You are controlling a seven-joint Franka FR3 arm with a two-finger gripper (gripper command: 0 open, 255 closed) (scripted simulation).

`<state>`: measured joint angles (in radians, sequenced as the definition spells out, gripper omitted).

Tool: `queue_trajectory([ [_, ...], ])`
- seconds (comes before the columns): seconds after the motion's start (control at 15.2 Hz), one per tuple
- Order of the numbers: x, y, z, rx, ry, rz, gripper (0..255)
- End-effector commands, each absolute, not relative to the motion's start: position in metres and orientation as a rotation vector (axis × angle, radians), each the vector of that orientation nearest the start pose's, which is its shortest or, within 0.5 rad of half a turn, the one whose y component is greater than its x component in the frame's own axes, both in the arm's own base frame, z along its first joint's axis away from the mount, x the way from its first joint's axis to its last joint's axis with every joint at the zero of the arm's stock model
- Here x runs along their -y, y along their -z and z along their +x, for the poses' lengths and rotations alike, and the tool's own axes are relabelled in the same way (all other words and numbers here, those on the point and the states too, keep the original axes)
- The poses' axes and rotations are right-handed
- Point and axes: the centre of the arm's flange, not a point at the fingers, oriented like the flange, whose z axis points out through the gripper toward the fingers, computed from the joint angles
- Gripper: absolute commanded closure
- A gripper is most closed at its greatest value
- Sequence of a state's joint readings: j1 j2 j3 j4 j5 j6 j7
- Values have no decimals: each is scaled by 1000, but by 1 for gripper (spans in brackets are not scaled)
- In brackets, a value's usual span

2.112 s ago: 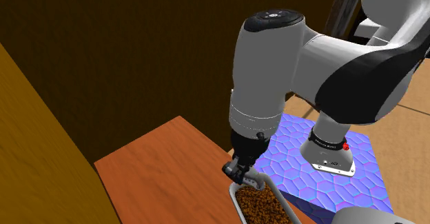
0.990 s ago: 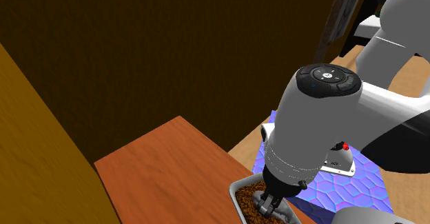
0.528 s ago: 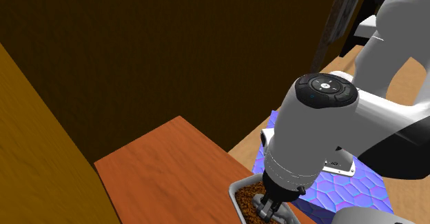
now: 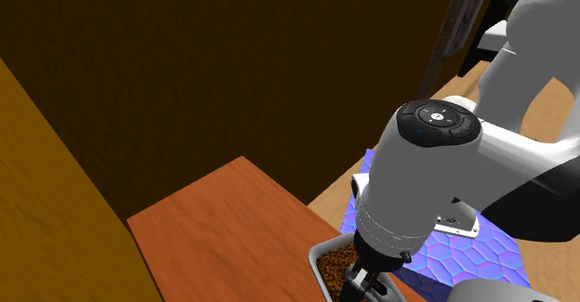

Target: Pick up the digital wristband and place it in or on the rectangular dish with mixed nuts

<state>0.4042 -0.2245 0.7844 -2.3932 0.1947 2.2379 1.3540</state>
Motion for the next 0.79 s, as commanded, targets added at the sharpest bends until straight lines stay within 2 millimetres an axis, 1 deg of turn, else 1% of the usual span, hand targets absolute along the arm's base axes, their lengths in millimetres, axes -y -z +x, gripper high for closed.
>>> queue_trajectory([
  [0.0, -442, -393, 170, -463, 13, -3095, 0],
  [0.2, -441, -429, 169, -463, 13, -3095, 0],
  [0.73, -441, -429, 169, -463, 13, -3095, 0],
])
